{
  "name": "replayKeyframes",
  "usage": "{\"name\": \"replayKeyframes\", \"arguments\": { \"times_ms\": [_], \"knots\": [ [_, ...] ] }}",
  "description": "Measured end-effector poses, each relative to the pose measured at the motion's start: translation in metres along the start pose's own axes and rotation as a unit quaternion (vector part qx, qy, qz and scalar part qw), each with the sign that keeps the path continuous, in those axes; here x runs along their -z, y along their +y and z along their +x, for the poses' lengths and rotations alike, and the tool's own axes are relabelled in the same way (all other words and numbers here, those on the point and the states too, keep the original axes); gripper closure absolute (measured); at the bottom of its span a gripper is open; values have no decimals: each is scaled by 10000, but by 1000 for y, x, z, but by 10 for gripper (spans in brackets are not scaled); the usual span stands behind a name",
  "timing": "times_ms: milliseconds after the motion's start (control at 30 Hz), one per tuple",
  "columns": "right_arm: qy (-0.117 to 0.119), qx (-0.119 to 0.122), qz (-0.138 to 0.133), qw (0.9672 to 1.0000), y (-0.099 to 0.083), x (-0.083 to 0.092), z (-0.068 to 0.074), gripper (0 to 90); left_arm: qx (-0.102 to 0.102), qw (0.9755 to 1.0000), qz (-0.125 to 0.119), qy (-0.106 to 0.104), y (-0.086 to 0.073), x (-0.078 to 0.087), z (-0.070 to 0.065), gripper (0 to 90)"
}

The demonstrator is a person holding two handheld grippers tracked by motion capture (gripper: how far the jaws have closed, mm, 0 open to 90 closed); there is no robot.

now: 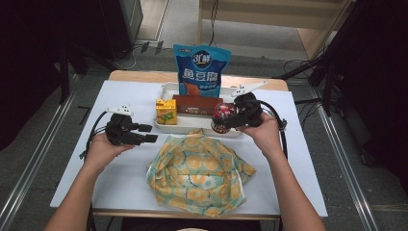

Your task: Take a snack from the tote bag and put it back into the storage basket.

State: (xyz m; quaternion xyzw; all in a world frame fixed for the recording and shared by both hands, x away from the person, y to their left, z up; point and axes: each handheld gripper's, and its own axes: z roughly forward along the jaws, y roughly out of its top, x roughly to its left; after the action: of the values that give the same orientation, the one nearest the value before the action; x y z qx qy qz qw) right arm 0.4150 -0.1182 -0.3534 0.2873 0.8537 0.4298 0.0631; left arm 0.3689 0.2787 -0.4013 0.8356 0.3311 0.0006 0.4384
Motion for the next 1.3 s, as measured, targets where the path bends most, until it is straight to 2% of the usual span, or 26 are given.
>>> {"name": "replayKeyframes", "arguments": {
  "times_ms": [433, 567, 833, 1300],
  "knots": [
    [-80, -108, -23, 9999, -4, -8, -16, 266, 56, 10000, 4, 60, -6, 6, -2, 407],
    [-118, -132, 39, 9998, -4, -12, -20, 266, 68, 10000, -25, -44, -8, 7, -2, 404],
    [-170, -128, 41, 9998, -7, -19, -27, 266, 99, 9999, -17, -39, -10, 9, -2, 403],
    [-295, -273, -25, 9992, -12, -24, -38, 266, 123, 9999, -28, -14, -12, 10, -2, 403]
  ]
}}
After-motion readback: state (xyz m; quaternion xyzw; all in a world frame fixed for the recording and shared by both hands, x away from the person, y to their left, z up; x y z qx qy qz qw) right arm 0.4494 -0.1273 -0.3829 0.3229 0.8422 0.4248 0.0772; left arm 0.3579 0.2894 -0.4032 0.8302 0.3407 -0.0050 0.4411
